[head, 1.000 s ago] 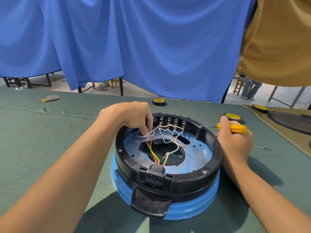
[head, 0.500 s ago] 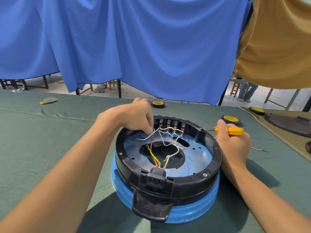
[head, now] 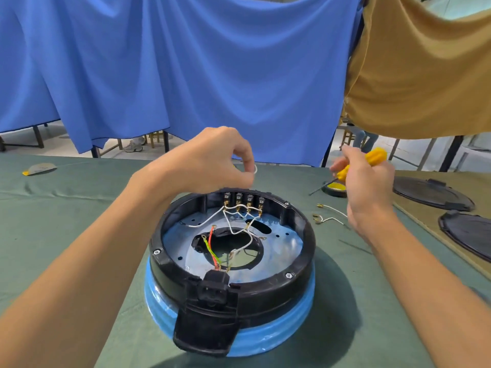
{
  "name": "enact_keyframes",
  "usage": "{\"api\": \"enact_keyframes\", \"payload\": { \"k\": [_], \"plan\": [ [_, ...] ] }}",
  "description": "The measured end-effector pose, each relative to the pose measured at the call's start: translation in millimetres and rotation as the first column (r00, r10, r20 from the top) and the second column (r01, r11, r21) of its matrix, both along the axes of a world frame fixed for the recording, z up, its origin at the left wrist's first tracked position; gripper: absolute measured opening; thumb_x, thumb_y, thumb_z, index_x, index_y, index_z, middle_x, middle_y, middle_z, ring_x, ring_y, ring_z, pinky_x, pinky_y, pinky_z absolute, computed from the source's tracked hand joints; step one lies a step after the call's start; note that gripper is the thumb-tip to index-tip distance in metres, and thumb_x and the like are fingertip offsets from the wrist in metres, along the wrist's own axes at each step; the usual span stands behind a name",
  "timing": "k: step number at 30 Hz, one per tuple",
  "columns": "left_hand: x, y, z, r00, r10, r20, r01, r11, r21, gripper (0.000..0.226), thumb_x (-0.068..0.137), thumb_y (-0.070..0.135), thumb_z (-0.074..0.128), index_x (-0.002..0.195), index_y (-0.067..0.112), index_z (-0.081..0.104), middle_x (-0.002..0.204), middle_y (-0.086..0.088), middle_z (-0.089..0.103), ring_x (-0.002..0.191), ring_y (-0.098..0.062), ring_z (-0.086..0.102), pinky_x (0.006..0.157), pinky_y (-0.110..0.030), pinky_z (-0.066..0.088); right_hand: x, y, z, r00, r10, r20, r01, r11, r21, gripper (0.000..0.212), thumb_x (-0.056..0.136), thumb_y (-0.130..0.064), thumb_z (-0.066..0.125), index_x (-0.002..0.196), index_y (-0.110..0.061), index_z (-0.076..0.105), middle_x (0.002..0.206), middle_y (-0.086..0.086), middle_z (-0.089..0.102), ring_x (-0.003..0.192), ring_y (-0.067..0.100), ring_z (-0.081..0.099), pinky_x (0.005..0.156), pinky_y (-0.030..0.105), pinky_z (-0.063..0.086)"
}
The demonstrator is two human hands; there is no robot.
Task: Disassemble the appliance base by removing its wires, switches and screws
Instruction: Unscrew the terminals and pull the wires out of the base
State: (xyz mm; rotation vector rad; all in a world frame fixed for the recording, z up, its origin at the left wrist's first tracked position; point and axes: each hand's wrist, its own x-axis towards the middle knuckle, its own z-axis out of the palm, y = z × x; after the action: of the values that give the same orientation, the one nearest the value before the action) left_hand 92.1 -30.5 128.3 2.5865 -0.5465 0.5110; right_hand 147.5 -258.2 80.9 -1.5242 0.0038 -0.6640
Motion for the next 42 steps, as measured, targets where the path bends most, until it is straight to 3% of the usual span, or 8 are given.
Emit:
{"api": "enact_keyframes", "payload": {
  "k": [3,9,12,17,24,31,36,42],
  "plan": [
    [-6,-21,0,0.997,-0.063,0.039,0.063,0.998,0.004,0.011,0.076,0.023,0.065,0.070,0.031,0.061,0.090,0.012,0.068,0.075,0.013,0.058,0.078,-0.018,0.049,-9,-11,30,0.957,0.272,-0.097,-0.281,0.955,-0.098,0.035,0.094,-0.015,0.056,0.060,-0.007,0.059,0.068,0.006,0.067,0.058,0.013,0.055,0.058,0.030,0.049],
    [-7,-50,-14,0.984,-0.148,0.103,0.139,0.986,0.089,0.006,0.076,0.023,0.066,0.075,0.027,0.063,0.109,0.007,0.050,0.085,-0.009,0.052,0.085,-0.031,0.044,-33,-5,34,0.746,0.530,-0.403,-0.651,0.708,-0.274,0.022,0.093,-0.022,0.064,0.078,-0.005,0.064,0.074,0.007,0.067,0.044,0.010,0.029,0.040,0.020,0.019],
    [-4,-50,-20,0.983,-0.139,0.121,0.127,0.987,0.096,0.005,0.075,0.023,0.068,0.074,0.025,0.064,0.111,0.008,0.046,0.093,-0.013,0.053,0.086,-0.036,0.046,-31,-2,29,0.688,0.569,-0.450,-0.695,0.695,-0.185,0.023,0.094,-0.016,0.061,0.098,0.006,0.066,0.076,0.009,0.069,0.047,0.010,0.024,0.040,0.019,0.017],
    [-2,-49,-24,0.980,-0.138,0.146,0.122,0.987,0.109,0.005,0.077,0.026,0.069,0.073,0.023,0.066,0.111,0.009,0.044,0.097,-0.008,0.052,0.085,-0.040,0.047,-27,-4,24,0.603,0.641,-0.474,-0.737,0.676,-0.023,0.021,0.092,-0.012,0.064,0.072,-0.008,0.067,0.082,0.013,0.072,0.046,0.008,0.022,0.040,0.018,0.017],
    [-3,-53,-28,0.974,-0.158,0.163,0.132,0.979,0.157,0.005,0.080,0.029,0.067,0.076,0.025,0.065,0.115,0.010,0.042,0.100,-0.009,0.051,0.083,-0.043,0.048,-24,-6,18,0.507,0.707,-0.493,-0.783,0.617,0.081,0.015,0.093,-0.009,0.060,0.078,-0.007,0.060,0.082,0.011,0.072,0.046,0.007,0.021,0.039,0.016,0.017],
    [4,-45,-30,1.000,0.010,-0.001,-0.009,0.973,0.230,0.043,0.086,0.060,0.048,0.117,0.032,0.058,0.137,0.008,0.037,0.113,-0.018,0.050,0.100,-0.036,0.037,-7,-48,20,0.734,0.335,-0.590,-0.604,0.719,-0.344,0.009,0.087,-0.006,0.066,0.085,-0.003,0.058,0.077,0.015,0.069,0.043,0.008,0.029,0.039,0.021,0.022],
    [7,-42,-40,0.914,0.160,-0.374,0.019,0.901,0.433,0.078,0.081,0.075,0.037,0.150,0.040,0.022,0.159,0.001,0.018,0.145,-0.021,0.018,0.114,-0.042,0.020,3,-89,-4,0.639,0.088,-0.764,-0.562,0.731,-0.386,0.013,0.089,-0.005,0.064,0.077,0.000,0.060,0.068,0.010,0.067,0.042,0.009,0.029,0.042,0.021,0.019],
    [9,-38,-42,0.901,0.165,-0.401,0.044,0.886,0.462,0.080,0.081,0.076,0.036,0.151,0.046,0.011,0.162,0.004,0.008,0.148,-0.016,0.007,0.117,-0.041,0.013,13,-94,-27,0.615,-0.048,-0.787,-0.503,0.745,-0.438,0.014,0.090,-0.003,0.060,0.076,-0.001,0.060,0.066,0.012,0.061,0.046,0.012,0.029,0.040,0.016,0.019]
  ]
}}
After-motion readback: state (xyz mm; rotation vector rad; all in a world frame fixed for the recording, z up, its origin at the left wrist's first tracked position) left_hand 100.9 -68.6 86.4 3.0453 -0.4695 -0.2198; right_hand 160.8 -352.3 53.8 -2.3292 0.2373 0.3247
